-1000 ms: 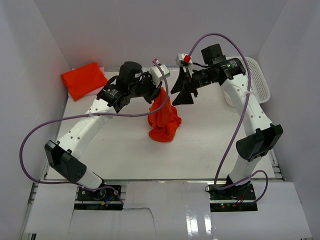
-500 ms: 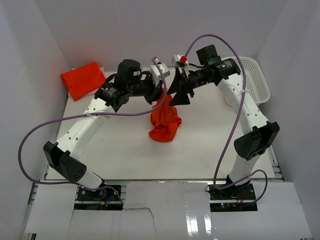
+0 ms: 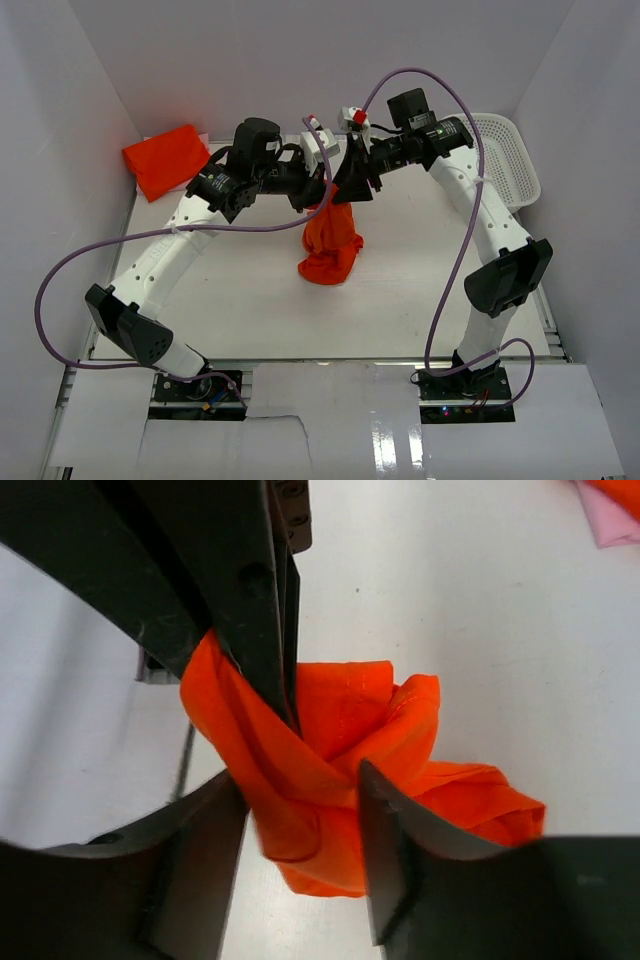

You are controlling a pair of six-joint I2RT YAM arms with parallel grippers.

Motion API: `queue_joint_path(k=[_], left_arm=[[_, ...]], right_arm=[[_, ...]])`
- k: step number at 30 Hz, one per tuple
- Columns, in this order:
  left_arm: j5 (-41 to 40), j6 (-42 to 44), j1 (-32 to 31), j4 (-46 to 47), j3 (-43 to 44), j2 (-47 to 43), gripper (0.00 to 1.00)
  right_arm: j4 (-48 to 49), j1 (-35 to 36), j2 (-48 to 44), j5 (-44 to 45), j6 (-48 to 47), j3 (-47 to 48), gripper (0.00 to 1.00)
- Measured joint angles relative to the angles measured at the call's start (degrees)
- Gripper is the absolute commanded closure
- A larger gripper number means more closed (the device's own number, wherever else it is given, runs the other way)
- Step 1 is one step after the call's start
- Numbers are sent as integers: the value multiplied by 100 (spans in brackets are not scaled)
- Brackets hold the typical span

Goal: Fold and stack the t-shirts
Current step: Flatten out the tshirt

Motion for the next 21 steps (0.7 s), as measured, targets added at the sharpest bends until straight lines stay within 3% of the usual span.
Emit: queue_joint_path(k=[1,2,3,6,7,9,12,18,21], left_arm=[[7,0,0,-11,0,0,96],[-52,33,0,-13,0,0,96],[-66,20,24,-33,7,0,93],[-136,35,85,-98,9,-11,87],[-157,39,76,-111,9,-11,76],[-271,57,74,-103,9,-11,68],[-551,42,70,105,-79,-31,46],[-1421,-192,46,1342,-1390,-686,18],[-1790,-249,42,1941,-2068,-1102,9]], right_arm=[[24,0,0,-2,9,-2,76],[9,0,0,-42,52,-2,88],[-44,4,-2,-11,52,-2,92],[0,9,2,35,179,-4,92],[2,15,2,76,216,-4,92],[20,24,-2,142,282,-4,92],[46,26,-4,350,391,-4,92],[111,-105,-48,885,544,17,92],[79,-365,-57,1084,605,295,92]])
